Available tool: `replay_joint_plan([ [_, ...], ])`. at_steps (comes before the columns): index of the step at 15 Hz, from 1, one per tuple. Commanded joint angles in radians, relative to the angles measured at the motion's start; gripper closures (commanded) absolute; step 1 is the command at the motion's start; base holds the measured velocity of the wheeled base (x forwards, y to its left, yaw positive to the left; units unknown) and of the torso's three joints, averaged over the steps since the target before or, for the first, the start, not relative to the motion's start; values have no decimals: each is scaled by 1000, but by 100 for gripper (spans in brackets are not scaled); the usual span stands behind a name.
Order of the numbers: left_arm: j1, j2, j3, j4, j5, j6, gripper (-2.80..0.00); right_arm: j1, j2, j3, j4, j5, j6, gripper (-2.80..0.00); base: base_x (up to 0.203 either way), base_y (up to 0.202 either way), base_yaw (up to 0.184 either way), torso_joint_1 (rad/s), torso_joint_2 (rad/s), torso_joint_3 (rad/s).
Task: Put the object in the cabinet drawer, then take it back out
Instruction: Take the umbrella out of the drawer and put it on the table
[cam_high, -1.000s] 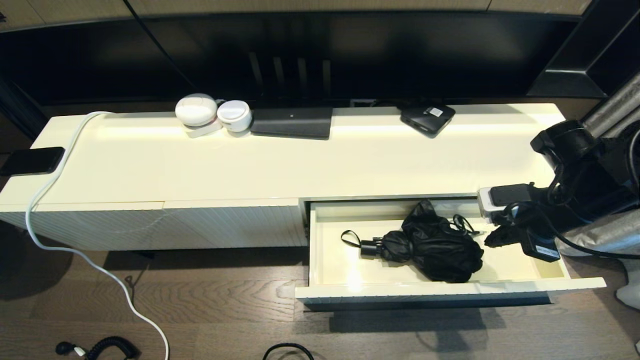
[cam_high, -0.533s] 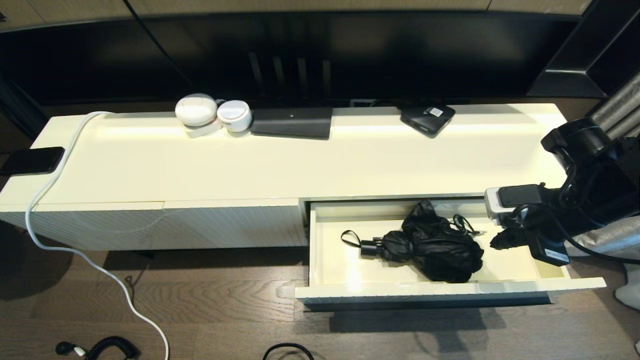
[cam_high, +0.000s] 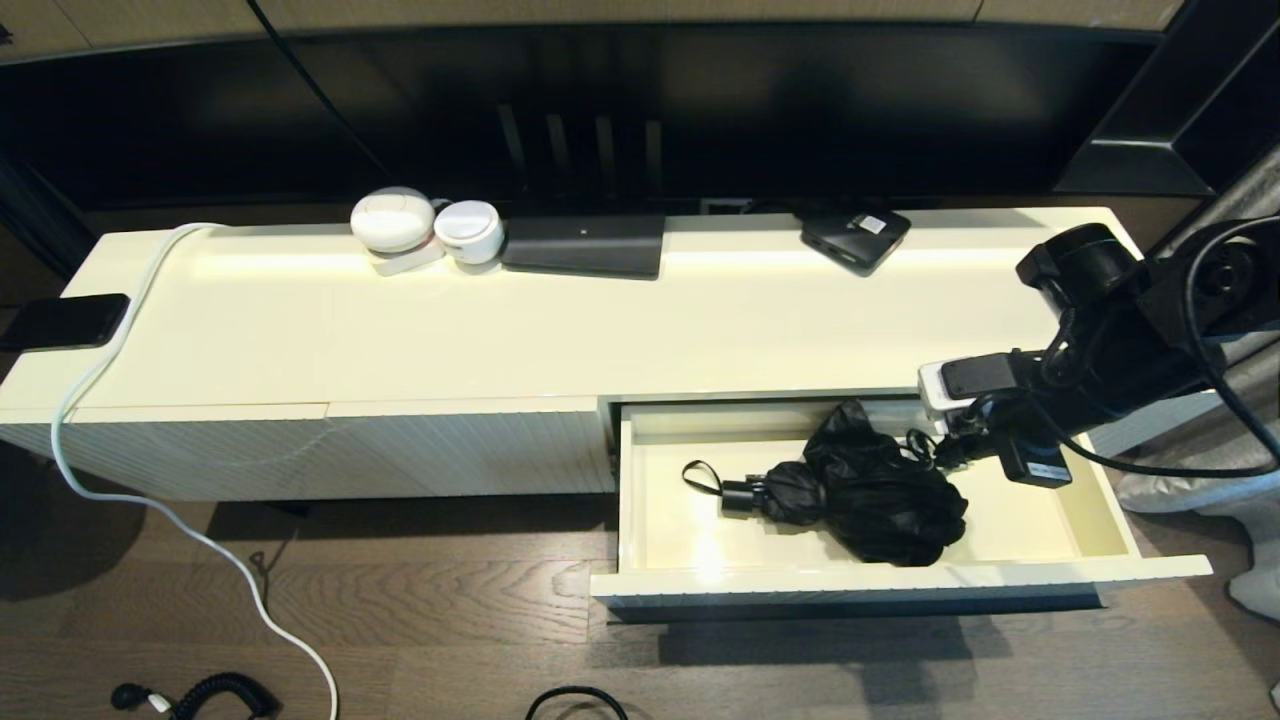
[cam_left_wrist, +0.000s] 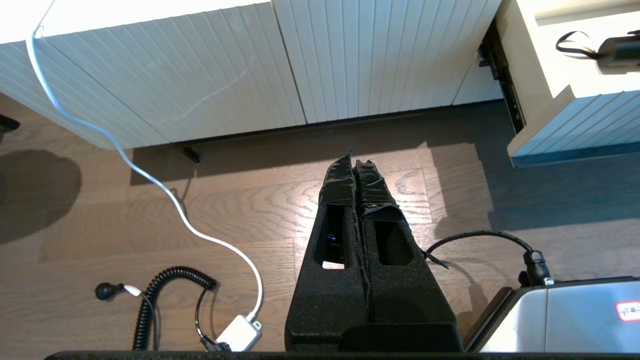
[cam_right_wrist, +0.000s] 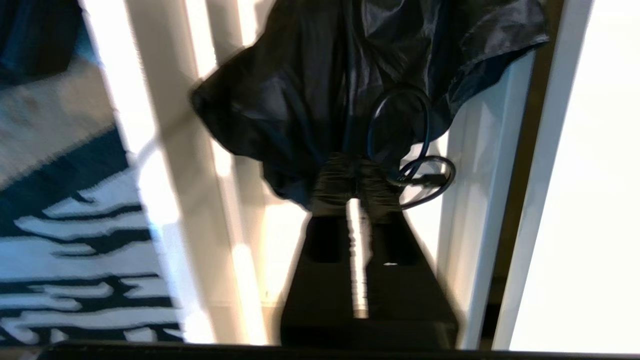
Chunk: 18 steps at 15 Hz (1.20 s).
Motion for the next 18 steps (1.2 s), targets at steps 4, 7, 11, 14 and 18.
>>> replay_joint_plan([
  [4, -1, 0, 0, 0, 0, 1, 0, -7, 152, -100, 13, -34, -111, -280, 0, 0, 0, 0, 0, 0],
  [7, 0, 0, 0, 0, 0, 1, 0, -19, 171, -130, 17, -35, -137, -280, 0, 0, 0, 0, 0, 0],
  [11, -1, 0, 0, 0, 0, 1, 0, -41, 199, -174, 33, -35, -149, -280, 0, 0, 0, 0, 0, 0],
  [14, -1, 0, 0, 0, 0, 1, 0, -48, 213, -258, 117, -36, -155, -280, 0, 0, 0, 0, 0, 0],
  [18, 0, 0, 0, 0, 0, 1, 0, -47, 246, -299, 170, -30, -142, -280, 0, 0, 0, 0, 0, 0],
])
